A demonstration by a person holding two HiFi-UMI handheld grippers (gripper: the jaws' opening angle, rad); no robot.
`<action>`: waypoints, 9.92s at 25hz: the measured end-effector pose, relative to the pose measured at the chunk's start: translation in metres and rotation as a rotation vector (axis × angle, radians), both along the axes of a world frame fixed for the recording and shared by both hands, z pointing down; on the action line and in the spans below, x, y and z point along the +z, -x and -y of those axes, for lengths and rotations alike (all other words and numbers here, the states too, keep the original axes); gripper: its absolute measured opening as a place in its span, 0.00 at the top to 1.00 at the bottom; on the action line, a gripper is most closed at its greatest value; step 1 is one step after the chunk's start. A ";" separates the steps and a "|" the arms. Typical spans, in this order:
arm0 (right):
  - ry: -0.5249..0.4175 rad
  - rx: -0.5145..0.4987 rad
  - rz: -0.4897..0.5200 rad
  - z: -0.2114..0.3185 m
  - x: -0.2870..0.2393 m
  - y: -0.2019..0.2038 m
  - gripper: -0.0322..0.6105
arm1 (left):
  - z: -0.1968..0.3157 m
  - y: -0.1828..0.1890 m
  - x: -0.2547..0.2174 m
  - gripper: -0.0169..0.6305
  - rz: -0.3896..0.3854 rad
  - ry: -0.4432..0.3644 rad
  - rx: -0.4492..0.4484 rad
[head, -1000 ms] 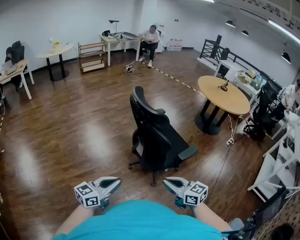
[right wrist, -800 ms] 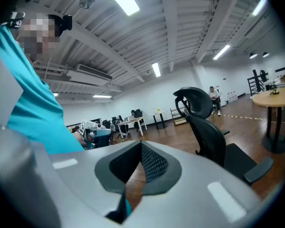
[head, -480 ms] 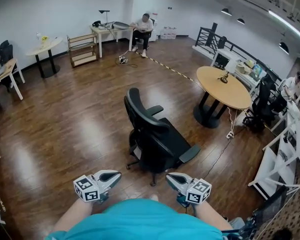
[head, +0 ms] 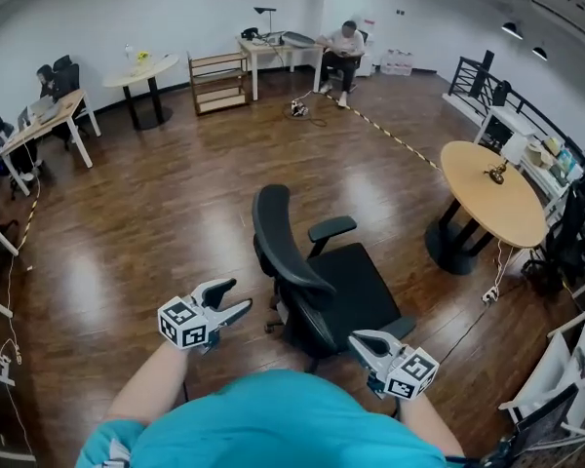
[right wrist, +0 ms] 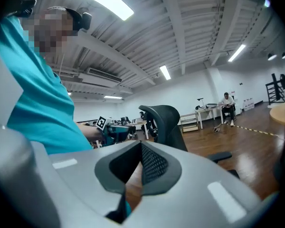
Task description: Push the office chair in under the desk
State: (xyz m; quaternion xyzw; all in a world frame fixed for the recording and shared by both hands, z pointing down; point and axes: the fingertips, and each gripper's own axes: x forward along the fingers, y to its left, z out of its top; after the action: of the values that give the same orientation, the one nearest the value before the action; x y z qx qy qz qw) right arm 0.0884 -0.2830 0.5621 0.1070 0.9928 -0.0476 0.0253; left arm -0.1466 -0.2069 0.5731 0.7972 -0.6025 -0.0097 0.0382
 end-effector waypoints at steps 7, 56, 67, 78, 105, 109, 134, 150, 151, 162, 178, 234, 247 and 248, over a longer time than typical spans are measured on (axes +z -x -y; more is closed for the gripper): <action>0.026 0.102 -0.014 0.045 -0.016 0.044 0.95 | 0.083 0.082 -0.014 0.37 0.078 0.058 0.071; 0.000 0.504 -0.071 0.065 0.011 0.142 0.95 | 0.221 0.150 0.022 0.49 0.277 0.009 0.405; -0.028 0.559 -0.076 0.086 0.024 0.046 0.95 | 0.284 0.144 0.043 0.49 0.247 0.013 0.442; -0.029 0.613 -0.078 0.140 0.042 0.088 0.95 | 0.349 0.140 0.058 0.49 0.261 0.038 0.480; 0.014 0.708 -0.077 0.357 0.053 0.134 0.95 | 0.562 0.155 0.064 0.49 0.273 0.047 0.584; 0.000 0.676 -0.076 0.397 0.042 0.087 0.95 | 0.591 0.127 0.067 0.49 0.270 0.065 0.576; 0.010 0.776 -0.094 0.531 0.062 -0.018 0.95 | 0.774 0.069 0.079 0.48 0.237 0.093 0.595; 0.002 0.886 -0.118 0.630 0.068 0.070 0.95 | 0.847 0.095 0.094 0.45 0.230 0.093 0.707; 0.004 0.892 -0.118 0.632 0.071 0.073 0.95 | 0.847 0.097 0.096 0.45 0.229 0.090 0.714; -0.006 0.892 -0.111 0.633 0.064 0.101 0.95 | 0.835 0.113 0.093 0.45 0.219 0.036 0.726; -0.035 0.818 -0.096 0.550 0.067 0.053 0.95 | 0.747 0.158 0.071 0.52 0.006 -0.031 0.429; -0.083 0.608 -0.100 0.039 0.064 0.026 0.95 | 0.104 0.004 0.060 0.74 -0.132 -0.067 0.570; -0.102 0.568 -0.080 -0.093 0.042 0.054 0.95 | -0.059 0.037 0.027 0.93 -0.073 -0.136 0.547; -0.106 0.567 -0.084 -0.108 0.041 0.062 0.95 | -0.075 0.043 0.027 0.93 -0.074 -0.134 0.550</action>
State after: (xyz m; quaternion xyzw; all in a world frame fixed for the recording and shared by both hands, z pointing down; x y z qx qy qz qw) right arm 0.0266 -0.1749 0.6033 -0.1757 0.9844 0.0088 -0.0094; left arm -0.1900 -0.1318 0.6005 0.9304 -0.3599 -0.0681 0.0085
